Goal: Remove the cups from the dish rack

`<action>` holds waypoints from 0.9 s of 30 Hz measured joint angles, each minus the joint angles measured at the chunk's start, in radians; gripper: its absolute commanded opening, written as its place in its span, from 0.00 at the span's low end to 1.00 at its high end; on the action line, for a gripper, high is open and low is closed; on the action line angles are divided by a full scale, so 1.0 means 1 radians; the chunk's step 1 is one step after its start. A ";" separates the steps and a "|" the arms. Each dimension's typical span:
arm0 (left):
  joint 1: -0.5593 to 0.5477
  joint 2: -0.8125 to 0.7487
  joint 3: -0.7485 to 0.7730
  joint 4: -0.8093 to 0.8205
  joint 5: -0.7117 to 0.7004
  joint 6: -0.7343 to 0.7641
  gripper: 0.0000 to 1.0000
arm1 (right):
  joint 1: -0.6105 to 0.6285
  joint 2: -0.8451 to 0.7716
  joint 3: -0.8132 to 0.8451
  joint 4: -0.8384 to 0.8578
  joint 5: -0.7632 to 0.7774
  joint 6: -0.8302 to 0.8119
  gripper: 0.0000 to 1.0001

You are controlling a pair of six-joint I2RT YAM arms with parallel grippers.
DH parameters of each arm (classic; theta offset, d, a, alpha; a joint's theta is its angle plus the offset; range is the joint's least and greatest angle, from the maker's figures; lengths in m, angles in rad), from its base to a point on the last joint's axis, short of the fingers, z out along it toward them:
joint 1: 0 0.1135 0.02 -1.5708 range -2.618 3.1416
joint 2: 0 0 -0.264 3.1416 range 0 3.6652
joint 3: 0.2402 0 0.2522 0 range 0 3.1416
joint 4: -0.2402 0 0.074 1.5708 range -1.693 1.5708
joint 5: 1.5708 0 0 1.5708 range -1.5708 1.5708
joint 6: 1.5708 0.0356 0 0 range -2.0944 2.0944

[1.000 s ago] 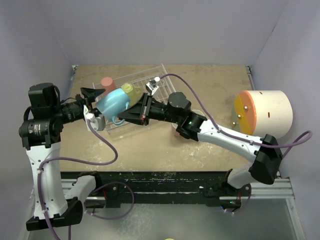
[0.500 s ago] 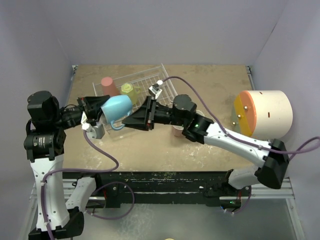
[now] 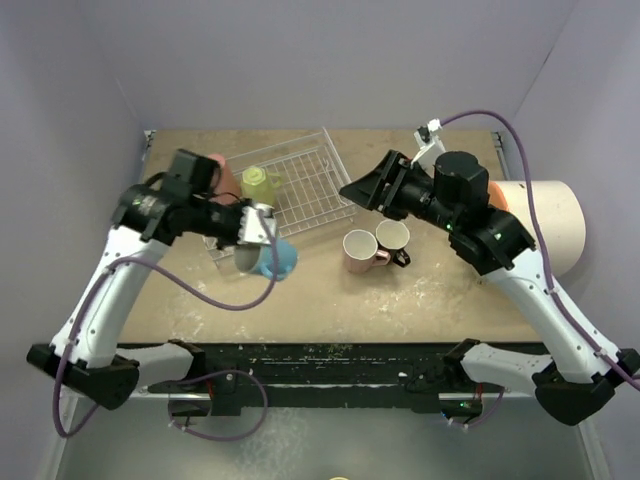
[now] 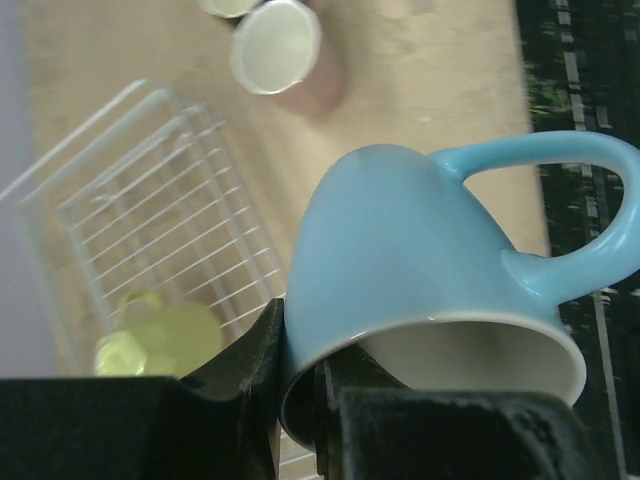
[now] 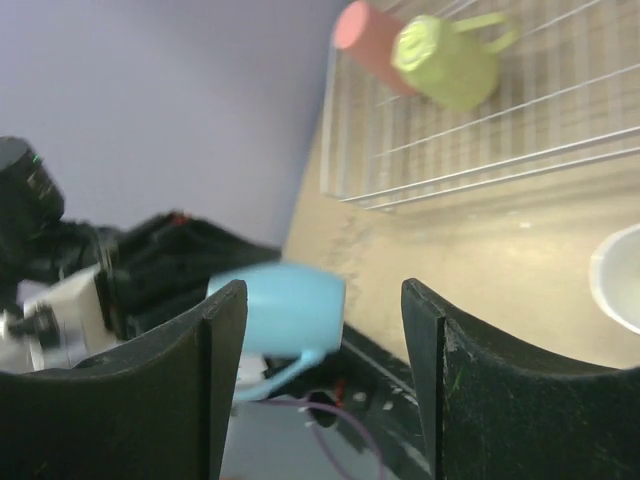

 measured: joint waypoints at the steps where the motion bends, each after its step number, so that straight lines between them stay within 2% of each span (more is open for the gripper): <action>1: -0.089 0.026 0.004 -0.014 -0.059 -0.035 0.00 | 0.000 0.006 0.032 -0.048 0.030 -0.028 0.67; 4: -0.233 0.138 0.048 -0.071 -0.168 -0.128 0.00 | -0.002 0.032 0.126 -0.174 0.125 -0.095 0.74; 11: -0.336 0.391 0.105 -0.029 -0.388 -0.188 0.00 | -0.031 0.038 0.209 -0.352 0.288 -0.153 0.84; 19: -0.430 0.661 0.171 0.014 -0.505 -0.213 0.00 | -0.118 0.069 0.211 -0.463 0.380 -0.198 0.85; 27: -0.502 0.763 0.186 0.072 -0.582 -0.251 0.00 | -0.200 0.084 0.267 -0.502 0.423 -0.261 0.85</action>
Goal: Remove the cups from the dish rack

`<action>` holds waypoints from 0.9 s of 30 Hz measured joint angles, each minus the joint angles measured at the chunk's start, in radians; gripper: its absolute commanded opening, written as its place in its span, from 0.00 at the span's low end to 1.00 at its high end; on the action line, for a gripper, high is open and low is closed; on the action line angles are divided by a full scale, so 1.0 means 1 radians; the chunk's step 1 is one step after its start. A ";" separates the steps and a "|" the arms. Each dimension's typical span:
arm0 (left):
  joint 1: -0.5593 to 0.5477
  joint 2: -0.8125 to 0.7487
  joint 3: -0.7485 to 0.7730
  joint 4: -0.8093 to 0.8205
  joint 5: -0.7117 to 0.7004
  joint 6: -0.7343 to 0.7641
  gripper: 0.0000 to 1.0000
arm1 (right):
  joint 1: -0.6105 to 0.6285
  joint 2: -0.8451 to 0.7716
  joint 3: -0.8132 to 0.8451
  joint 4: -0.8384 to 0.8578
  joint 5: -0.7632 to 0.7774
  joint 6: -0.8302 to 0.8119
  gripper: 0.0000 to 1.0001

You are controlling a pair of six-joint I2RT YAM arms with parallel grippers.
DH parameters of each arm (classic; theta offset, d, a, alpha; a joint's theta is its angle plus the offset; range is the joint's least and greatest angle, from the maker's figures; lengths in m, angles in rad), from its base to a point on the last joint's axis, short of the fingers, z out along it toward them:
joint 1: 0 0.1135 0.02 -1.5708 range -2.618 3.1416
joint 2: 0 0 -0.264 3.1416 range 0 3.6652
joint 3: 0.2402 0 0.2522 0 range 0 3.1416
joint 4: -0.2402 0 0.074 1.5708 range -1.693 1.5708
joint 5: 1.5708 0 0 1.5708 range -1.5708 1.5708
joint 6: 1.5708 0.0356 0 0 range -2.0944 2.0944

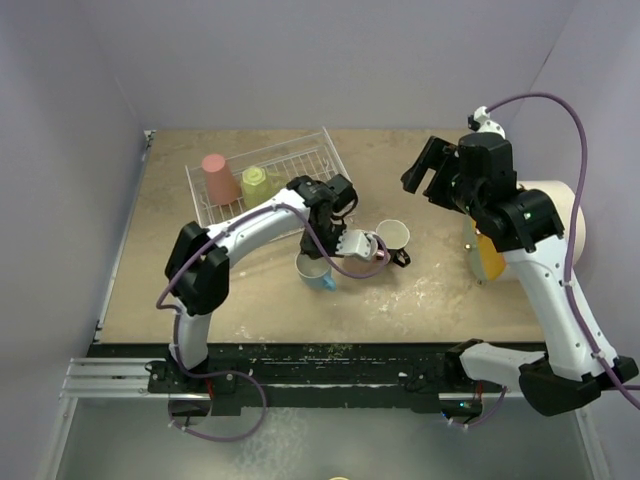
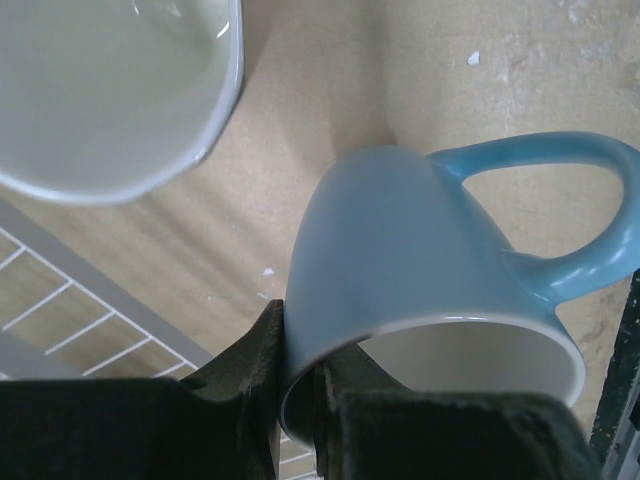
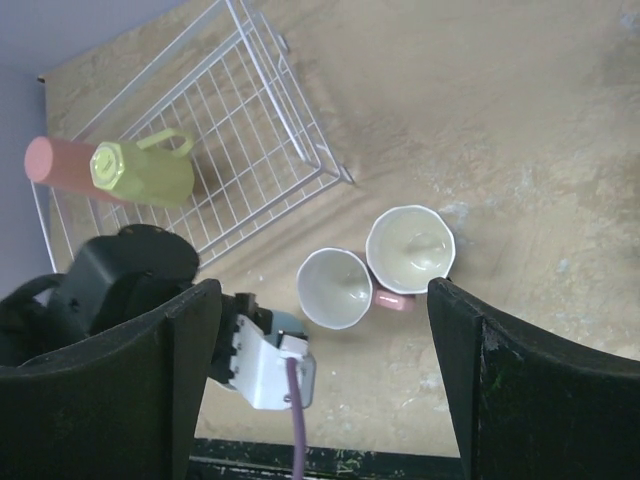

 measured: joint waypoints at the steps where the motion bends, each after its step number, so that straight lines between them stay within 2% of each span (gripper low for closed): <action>1: -0.007 0.014 0.006 0.002 -0.006 -0.005 0.00 | -0.004 0.000 0.004 0.000 0.002 -0.004 0.85; 5: -0.029 0.082 0.021 0.012 -0.034 -0.028 0.03 | -0.013 -0.005 0.006 0.000 0.004 -0.014 0.86; 8: -0.029 0.117 0.021 0.011 -0.045 -0.040 0.25 | -0.015 -0.012 0.003 0.000 0.003 -0.017 0.86; 11: -0.029 0.119 0.029 0.019 -0.050 -0.049 0.67 | -0.016 -0.024 0.002 0.001 0.003 -0.018 0.86; 13: -0.029 0.119 0.032 0.018 -0.050 -0.058 0.76 | -0.017 -0.032 0.002 0.001 0.000 -0.019 0.86; 16: -0.029 0.114 0.033 0.020 -0.053 -0.064 0.96 | -0.017 -0.037 0.002 0.002 -0.005 -0.021 0.86; 17: -0.029 0.110 0.033 0.021 -0.053 -0.065 1.00 | -0.018 -0.038 0.002 0.002 -0.012 -0.021 0.87; 23: -0.029 -0.006 0.034 0.020 -0.089 -0.065 0.99 | -0.018 -0.023 -0.002 0.031 -0.049 -0.036 1.00; 27: -0.023 -0.151 0.060 0.003 -0.114 -0.065 0.99 | -0.018 0.049 -0.001 0.107 -0.075 -0.066 1.00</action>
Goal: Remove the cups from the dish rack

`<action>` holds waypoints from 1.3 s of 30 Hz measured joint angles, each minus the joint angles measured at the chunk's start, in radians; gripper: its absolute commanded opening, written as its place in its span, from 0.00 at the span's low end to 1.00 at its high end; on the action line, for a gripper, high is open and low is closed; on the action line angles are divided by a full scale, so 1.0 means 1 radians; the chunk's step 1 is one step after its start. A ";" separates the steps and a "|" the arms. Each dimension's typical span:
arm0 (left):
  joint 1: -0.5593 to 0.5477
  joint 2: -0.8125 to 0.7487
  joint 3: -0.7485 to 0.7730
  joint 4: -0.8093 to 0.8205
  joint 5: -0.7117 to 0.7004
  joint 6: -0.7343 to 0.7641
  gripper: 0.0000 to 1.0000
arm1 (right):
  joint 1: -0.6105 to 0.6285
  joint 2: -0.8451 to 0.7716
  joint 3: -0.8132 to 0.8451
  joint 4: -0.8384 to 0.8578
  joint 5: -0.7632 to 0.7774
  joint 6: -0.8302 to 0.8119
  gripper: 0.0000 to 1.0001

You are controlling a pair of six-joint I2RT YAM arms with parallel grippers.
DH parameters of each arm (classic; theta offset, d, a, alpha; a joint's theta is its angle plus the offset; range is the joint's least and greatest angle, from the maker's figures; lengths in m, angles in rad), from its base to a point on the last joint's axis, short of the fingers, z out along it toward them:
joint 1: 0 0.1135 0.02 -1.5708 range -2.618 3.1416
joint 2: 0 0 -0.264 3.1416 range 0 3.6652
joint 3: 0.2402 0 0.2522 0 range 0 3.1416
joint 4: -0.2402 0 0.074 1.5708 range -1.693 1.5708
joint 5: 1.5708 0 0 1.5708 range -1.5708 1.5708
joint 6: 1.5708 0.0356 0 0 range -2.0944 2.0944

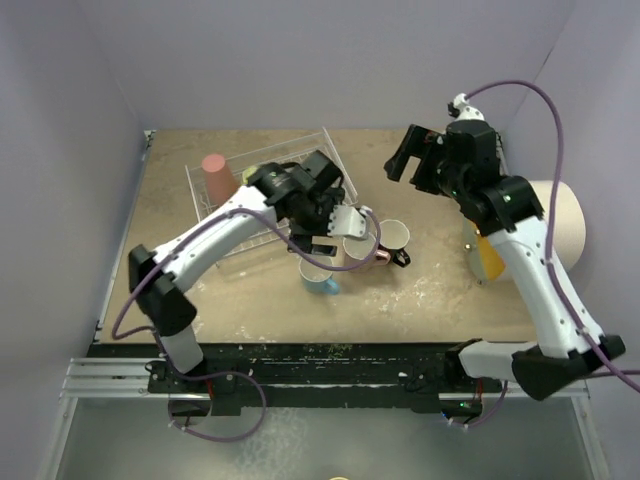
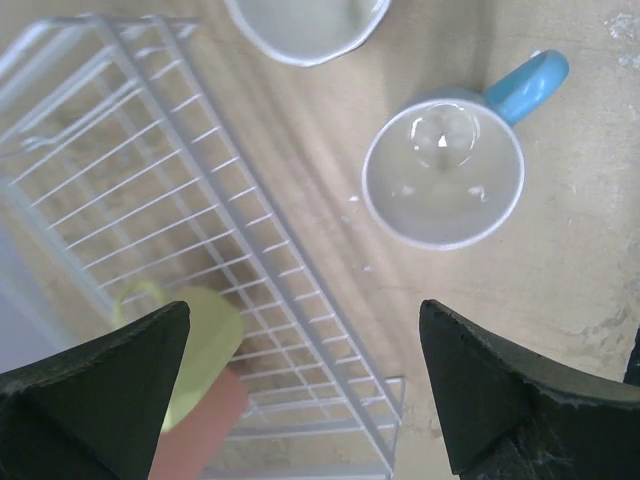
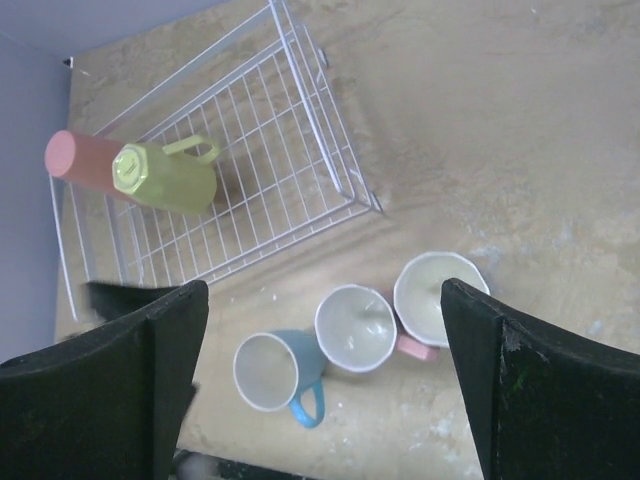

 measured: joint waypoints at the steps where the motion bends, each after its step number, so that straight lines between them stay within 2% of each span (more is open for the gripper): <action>1: 0.006 -0.043 0.011 -0.006 0.001 0.000 0.99 | 0.000 0.031 0.001 0.028 -0.006 -0.011 1.00; 4: 0.060 -0.175 0.024 -0.021 0.015 -0.001 0.99 | 0.000 0.135 0.003 0.119 -0.055 -0.044 1.00; 6: 0.152 -0.274 0.006 -0.016 0.032 -0.001 0.99 | -0.001 0.212 0.012 0.179 -0.111 -0.077 0.98; 10: 0.415 -0.445 -0.091 0.029 0.054 -0.002 0.99 | 0.005 0.448 0.136 0.272 -0.279 -0.202 0.97; 11: 0.526 -0.481 -0.122 0.041 0.084 -0.003 0.99 | 0.013 0.526 0.188 0.295 -0.317 -0.249 0.97; 12: 0.544 -0.485 -0.127 0.042 0.085 -0.003 0.99 | 0.022 0.581 0.220 0.314 -0.340 -0.283 0.97; 13: 0.623 -0.495 -0.144 0.052 0.117 -0.005 0.99 | 0.036 0.645 0.261 0.323 -0.357 -0.326 0.97; 16: 0.768 -0.491 -0.186 0.074 0.182 -0.020 0.99 | 0.091 0.793 0.344 0.335 -0.385 -0.431 0.98; 19: 0.871 -0.474 -0.236 0.097 0.233 -0.035 0.99 | 0.143 0.935 0.472 0.316 -0.407 -0.496 0.96; 22: 0.913 -0.452 -0.271 0.115 0.277 -0.055 0.99 | 0.175 1.027 0.556 0.327 -0.452 -0.532 0.96; 25: 0.929 -0.435 -0.294 0.124 0.311 -0.070 0.99 | 0.183 1.051 0.557 0.375 -0.494 -0.574 0.96; 34: 0.995 -0.390 -0.325 0.158 0.384 -0.089 0.99 | 0.168 1.133 0.589 0.515 -0.607 -0.691 0.88; 39: 1.011 -0.376 -0.337 0.163 0.412 -0.089 0.99 | 0.166 1.220 0.634 0.531 -0.705 -0.742 0.86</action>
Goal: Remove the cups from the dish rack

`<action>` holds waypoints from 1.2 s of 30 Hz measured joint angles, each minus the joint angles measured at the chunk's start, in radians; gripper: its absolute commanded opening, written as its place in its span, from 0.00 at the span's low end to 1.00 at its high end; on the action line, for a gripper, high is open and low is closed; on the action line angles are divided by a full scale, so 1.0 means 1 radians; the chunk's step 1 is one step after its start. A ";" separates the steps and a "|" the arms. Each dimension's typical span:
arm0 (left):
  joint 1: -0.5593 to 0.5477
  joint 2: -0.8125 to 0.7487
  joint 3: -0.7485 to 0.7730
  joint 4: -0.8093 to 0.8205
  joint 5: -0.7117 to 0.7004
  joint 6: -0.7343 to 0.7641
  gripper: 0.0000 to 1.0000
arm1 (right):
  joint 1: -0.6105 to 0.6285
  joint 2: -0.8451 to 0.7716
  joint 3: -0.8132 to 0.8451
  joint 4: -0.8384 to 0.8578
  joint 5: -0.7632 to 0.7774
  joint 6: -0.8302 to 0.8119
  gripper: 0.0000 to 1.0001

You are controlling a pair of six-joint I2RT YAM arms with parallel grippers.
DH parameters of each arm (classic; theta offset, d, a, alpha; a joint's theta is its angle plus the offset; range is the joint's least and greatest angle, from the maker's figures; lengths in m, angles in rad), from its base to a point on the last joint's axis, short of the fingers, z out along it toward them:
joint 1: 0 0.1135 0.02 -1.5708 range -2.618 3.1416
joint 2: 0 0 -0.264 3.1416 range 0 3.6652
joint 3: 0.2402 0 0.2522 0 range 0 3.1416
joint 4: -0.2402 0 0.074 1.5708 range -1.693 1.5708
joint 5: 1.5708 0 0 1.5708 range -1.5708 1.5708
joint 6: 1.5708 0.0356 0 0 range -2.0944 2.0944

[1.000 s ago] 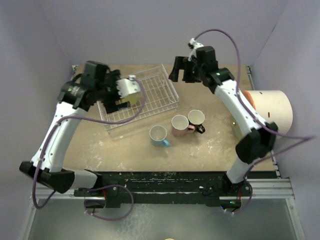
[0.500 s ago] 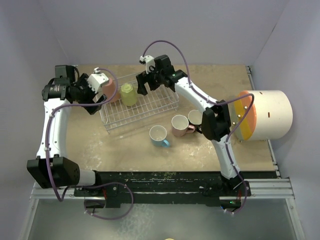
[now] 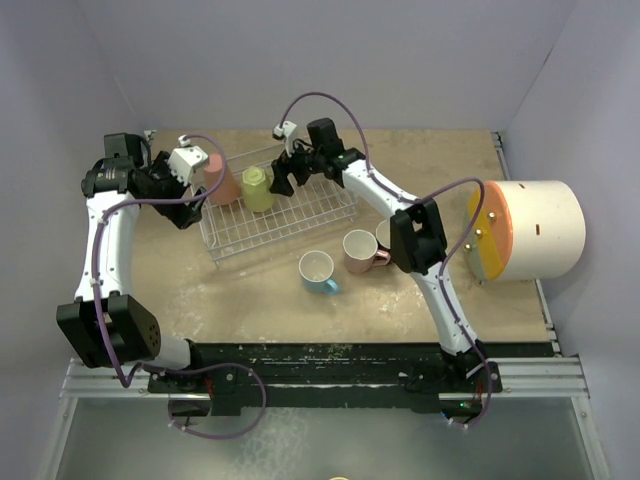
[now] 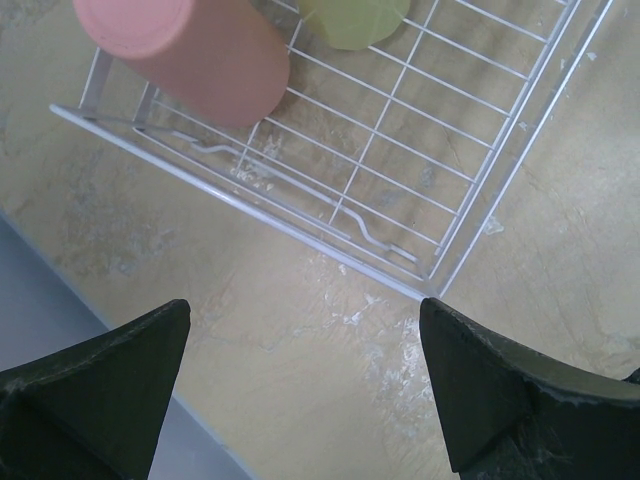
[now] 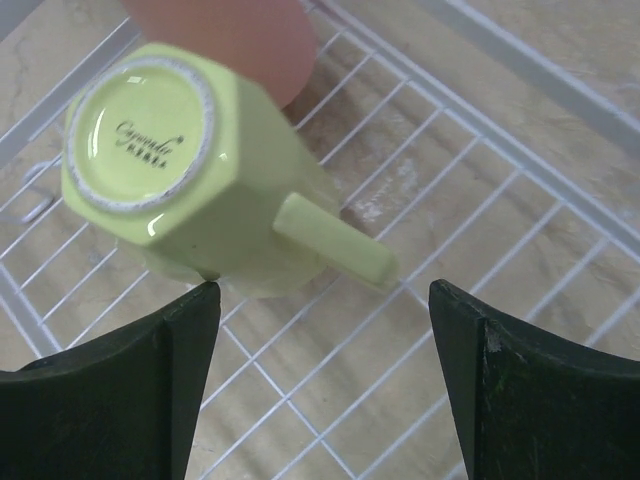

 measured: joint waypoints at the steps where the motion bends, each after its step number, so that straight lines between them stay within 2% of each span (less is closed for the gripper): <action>1: 0.000 0.000 -0.001 0.001 0.005 0.000 0.99 | 0.000 0.012 0.003 0.001 -0.030 -0.009 0.86; 10: 0.000 0.000 -0.002 0.001 0.016 0.001 0.99 | 0.002 0.041 0.003 0.031 -0.204 -0.052 0.82; 15: 0.005 -0.001 -0.002 0.001 0.019 0.001 0.99 | 0.020 0.037 -0.003 0.028 -0.223 -0.095 0.79; 18: 0.006 -0.002 -0.002 0.001 0.022 0.001 0.99 | 0.040 -0.003 -0.067 0.023 -0.222 -0.127 0.77; 27: 0.006 -0.008 -0.002 0.000 0.042 0.001 0.99 | 0.111 -0.186 -0.304 0.044 -0.164 -0.168 0.75; 30: 0.006 -0.011 -0.002 -0.001 0.046 0.001 0.99 | 0.116 -0.192 -0.287 0.055 -0.099 -0.170 0.75; 36: 0.006 -0.015 -0.002 -0.001 0.051 0.002 0.99 | 0.114 -0.122 -0.150 0.049 0.025 -0.180 0.79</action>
